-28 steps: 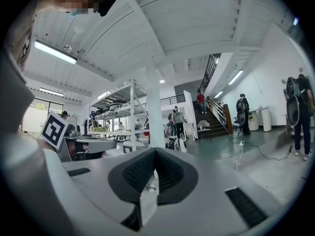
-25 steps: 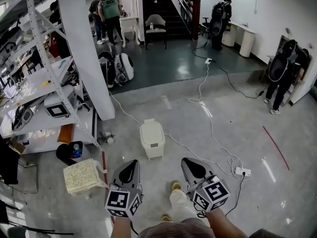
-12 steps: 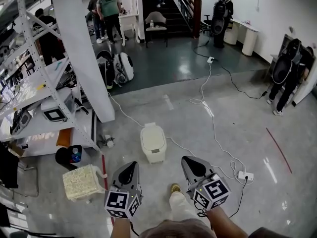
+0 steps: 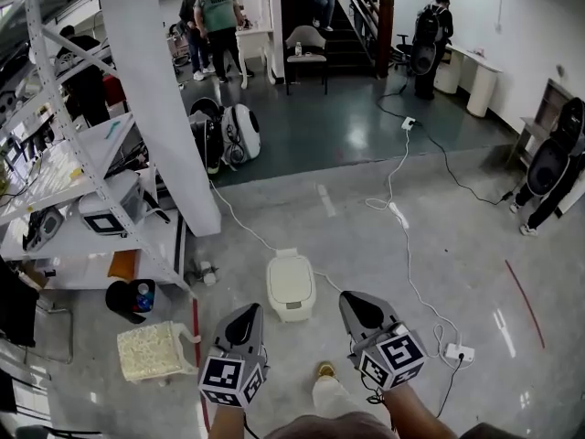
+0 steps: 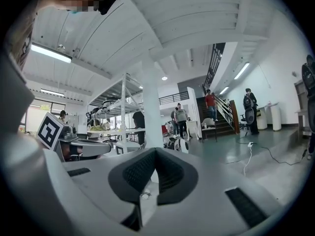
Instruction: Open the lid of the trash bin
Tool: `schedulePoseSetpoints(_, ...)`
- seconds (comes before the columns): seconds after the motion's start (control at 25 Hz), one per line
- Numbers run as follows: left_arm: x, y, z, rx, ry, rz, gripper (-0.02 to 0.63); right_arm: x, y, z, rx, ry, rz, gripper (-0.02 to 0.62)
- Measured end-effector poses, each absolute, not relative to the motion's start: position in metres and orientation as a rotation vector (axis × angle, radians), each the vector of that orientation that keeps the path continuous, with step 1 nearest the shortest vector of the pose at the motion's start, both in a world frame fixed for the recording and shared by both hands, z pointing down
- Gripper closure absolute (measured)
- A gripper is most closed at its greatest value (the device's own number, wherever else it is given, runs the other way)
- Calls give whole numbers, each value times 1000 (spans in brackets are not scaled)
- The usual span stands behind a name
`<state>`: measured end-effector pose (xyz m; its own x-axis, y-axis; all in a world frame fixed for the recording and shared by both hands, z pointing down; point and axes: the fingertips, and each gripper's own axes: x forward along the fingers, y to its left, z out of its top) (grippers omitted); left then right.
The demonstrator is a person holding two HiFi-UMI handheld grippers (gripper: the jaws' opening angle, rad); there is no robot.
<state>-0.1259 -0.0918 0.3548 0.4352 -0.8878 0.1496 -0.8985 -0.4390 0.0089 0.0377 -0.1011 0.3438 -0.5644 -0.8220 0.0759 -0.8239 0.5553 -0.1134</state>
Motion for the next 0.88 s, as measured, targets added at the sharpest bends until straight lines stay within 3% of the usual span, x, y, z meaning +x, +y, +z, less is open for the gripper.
schedulePoseSetpoints(0.52,-90,-239,334,2573,-1702,141,618,87,-240,343,1446,-2762,234,563)
schedulePoseSetpoints(0.88,-117,-292,321,2557,-1756,122,618,51,-303,325,1382,-2814,175,563)
